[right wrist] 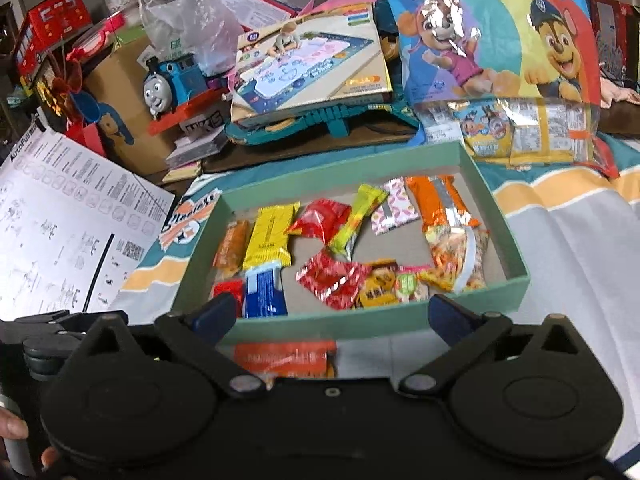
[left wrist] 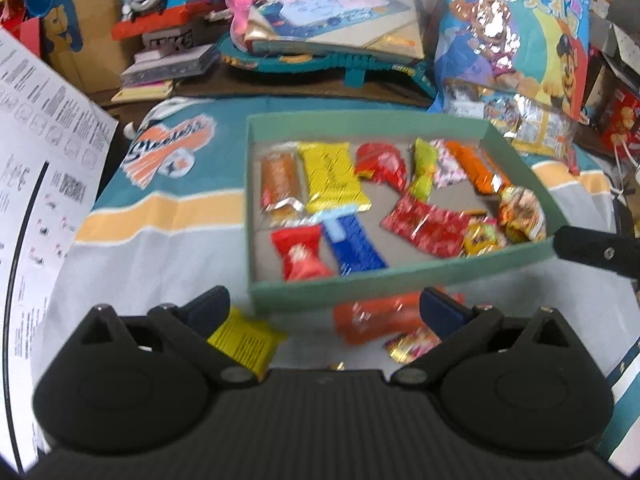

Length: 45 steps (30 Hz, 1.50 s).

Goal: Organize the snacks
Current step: 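Grasp the yellow biscuit pack with left tool while right tool grasps pink candy pack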

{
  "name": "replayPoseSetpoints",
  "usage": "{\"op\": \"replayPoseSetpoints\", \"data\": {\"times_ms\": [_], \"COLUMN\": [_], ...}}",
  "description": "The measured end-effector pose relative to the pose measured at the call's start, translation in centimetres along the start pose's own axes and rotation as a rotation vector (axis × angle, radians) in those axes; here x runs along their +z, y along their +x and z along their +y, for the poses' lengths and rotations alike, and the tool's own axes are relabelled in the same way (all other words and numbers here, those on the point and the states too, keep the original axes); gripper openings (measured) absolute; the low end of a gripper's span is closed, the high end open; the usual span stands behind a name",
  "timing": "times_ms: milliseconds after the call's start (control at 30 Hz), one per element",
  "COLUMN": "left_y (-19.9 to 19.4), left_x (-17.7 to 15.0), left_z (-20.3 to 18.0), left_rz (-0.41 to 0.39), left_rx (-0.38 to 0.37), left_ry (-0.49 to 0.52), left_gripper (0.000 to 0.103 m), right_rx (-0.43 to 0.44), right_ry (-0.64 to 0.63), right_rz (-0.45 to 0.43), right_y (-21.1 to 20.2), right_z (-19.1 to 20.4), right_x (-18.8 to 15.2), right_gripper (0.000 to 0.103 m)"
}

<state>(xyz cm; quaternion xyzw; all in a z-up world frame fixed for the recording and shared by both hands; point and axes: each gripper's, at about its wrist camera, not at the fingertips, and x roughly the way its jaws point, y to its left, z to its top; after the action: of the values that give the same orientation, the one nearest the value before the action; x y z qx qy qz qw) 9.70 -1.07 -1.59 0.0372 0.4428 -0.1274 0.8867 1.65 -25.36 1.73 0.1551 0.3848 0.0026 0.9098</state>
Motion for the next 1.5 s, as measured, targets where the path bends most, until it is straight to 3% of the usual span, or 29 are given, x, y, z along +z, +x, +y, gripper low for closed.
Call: {"op": "replayPoseSetpoints", "data": {"times_ms": [367, 567, 733, 867, 933, 1000, 1033, 1100, 1200, 1367, 1500], "left_y": [3.1, 4.8, 6.2, 6.9, 7.1, 7.3, 7.3, 6.9, 6.5, 5.5, 4.7], "left_x": [-5.0, -5.1, -4.4, -4.2, -4.2, -4.2, -4.3, -4.4, -4.8, -5.9, -7.0], "left_z": [4.5, 6.7, 7.2, 7.0, 6.9, 6.9, 7.0, 6.7, 5.8, 4.5, 3.0], "left_rz": [0.134, 0.156, 0.163, 0.157, 0.156, 0.166, 0.164, 0.148, 0.142, 0.148, 0.157], "left_rx": [0.075, 0.137, 0.142, 0.132, 0.125, 0.105, 0.090, 0.080, 0.076, 0.032, -0.005], "left_ry": [-0.033, -0.043, -0.042, -0.022, -0.015, -0.020, -0.028, -0.023, -0.004, 0.001, 0.017], "left_gripper": [0.103, 0.103, 0.103, 0.102, 0.096, 0.080, 0.077, 0.060, 0.052, 0.047, 0.047], "right_rx": [0.009, 0.022, 0.030, 0.036, 0.034, 0.031, 0.029, 0.025, 0.017, -0.026, -0.039], "right_ry": [-0.052, -0.104, -0.153, -0.201, -0.224, -0.234, -0.237, -0.239, -0.245, -0.231, -0.183], "right_rz": [0.134, 0.167, 0.167, 0.178, 0.190, 0.209, 0.221, 0.242, 0.247, 0.243, 0.246], "right_y": [2.5, 3.7, 5.4, 7.0, 7.6, 8.1, 8.3, 8.2, 7.5, 6.0, 5.1], "right_z": [-0.4, -0.1, 0.8, 1.5, 1.8, 1.8, 1.8, 1.7, 1.6, 1.7, 1.8], "right_x": [-5.8, -6.7, -6.0, -5.6, -5.8, -6.1, -6.3, -7.0, -7.9, -9.0, -9.6], "right_gripper": [0.103, 0.103, 0.103, 0.094, 0.087, 0.082, 0.078, 0.072, 0.066, 0.033, 0.028]}}
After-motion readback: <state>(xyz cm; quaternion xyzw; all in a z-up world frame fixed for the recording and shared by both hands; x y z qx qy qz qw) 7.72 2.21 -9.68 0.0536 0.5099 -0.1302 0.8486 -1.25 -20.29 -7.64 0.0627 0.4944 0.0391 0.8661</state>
